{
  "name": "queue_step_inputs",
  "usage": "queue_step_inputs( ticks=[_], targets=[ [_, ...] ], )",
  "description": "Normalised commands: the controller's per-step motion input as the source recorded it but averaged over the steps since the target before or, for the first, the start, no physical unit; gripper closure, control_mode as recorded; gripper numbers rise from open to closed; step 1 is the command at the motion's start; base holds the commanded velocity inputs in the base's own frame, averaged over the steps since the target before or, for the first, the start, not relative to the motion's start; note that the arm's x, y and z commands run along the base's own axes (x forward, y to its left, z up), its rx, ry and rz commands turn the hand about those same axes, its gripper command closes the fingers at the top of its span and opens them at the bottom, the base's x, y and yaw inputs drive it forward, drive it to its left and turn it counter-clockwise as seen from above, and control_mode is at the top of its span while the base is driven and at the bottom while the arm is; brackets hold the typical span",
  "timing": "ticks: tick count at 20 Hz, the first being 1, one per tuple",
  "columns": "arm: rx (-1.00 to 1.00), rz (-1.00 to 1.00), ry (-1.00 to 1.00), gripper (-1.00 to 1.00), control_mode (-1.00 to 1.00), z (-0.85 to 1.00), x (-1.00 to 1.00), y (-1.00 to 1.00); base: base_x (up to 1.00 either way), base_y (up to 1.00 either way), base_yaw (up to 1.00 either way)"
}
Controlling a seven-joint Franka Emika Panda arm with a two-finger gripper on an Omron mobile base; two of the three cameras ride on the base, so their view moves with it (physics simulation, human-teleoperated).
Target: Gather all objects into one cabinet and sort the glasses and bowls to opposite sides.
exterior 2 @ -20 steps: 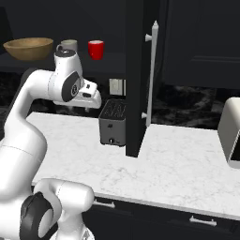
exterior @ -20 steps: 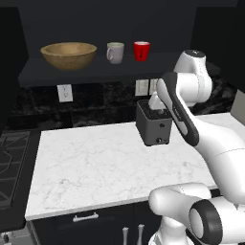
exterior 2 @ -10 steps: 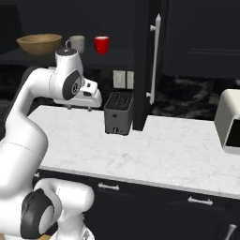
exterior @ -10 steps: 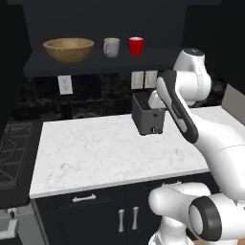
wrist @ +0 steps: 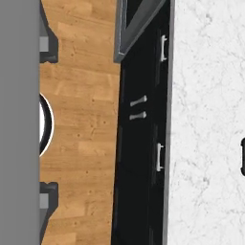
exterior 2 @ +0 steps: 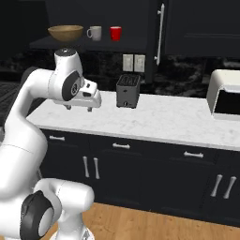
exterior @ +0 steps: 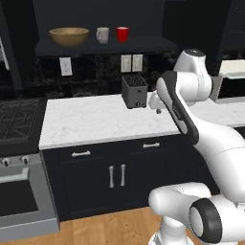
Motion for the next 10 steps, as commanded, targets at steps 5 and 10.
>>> queue_step_inputs(
  ticks=[5,10],
  targets=[
    [0.0,0.0,0.0,-1.0,1.0,0.0,0.0,0.0,-0.18,-0.01,0.0],
    [0.0,0.0,0.0,-1.0,1.0,0.0,0.0,0.0,0.0,-0.18,-0.06]
  ],
)
